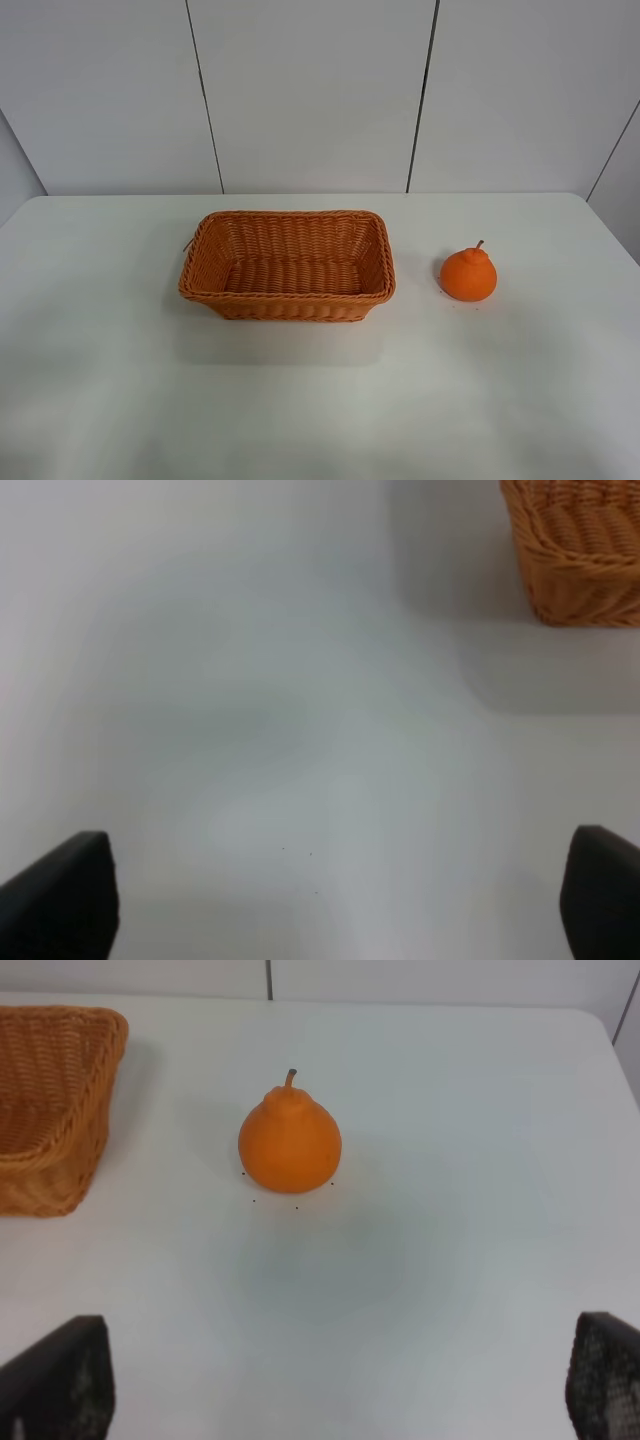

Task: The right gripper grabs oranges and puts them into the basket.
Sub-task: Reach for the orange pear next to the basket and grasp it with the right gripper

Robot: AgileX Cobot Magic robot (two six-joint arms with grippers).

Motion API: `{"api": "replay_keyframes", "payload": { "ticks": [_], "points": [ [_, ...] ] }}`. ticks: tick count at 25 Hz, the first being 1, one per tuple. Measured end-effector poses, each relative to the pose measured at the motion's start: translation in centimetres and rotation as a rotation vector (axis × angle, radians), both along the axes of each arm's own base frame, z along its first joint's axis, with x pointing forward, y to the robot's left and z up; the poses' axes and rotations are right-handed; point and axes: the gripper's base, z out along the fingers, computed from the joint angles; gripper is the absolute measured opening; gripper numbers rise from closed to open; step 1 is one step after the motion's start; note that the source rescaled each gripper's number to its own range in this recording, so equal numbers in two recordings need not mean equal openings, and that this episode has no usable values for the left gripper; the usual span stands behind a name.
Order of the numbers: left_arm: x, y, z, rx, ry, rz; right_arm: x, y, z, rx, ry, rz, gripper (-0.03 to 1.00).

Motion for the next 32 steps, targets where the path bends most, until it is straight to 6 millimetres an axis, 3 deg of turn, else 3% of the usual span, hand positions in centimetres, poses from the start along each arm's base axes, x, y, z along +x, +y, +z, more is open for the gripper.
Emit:
{"api": "replay_keyframes", "payload": {
  "ticks": [9,13,16,21,26,32],
  "points": [
    [0.0,0.0,0.0,0.000,0.000,0.000,0.1,0.1,0.0,0.008,0.003,0.005,1.00],
    [0.0,0.0,0.0,0.000,0.000,0.000,2.2,0.2,1.1,0.028,0.125,-0.003,1.00],
    [0.0,0.0,0.0,0.000,0.000,0.000,5.7,0.3,2.5,0.038,0.277,-0.006,1.00],
    [0.0,0.0,0.0,0.000,0.000,0.000,13.5,0.5,3.7,0.034,0.526,-0.012,1.00],
    [0.0,0.0,0.0,0.000,0.000,0.000,22.4,0.8,2.4,0.026,0.727,-0.015,1.00],
    [0.0,0.0,0.0,0.000,0.000,0.000,31.8,1.0,0.3,0.004,0.847,0.006,1.00]
  ]
}}
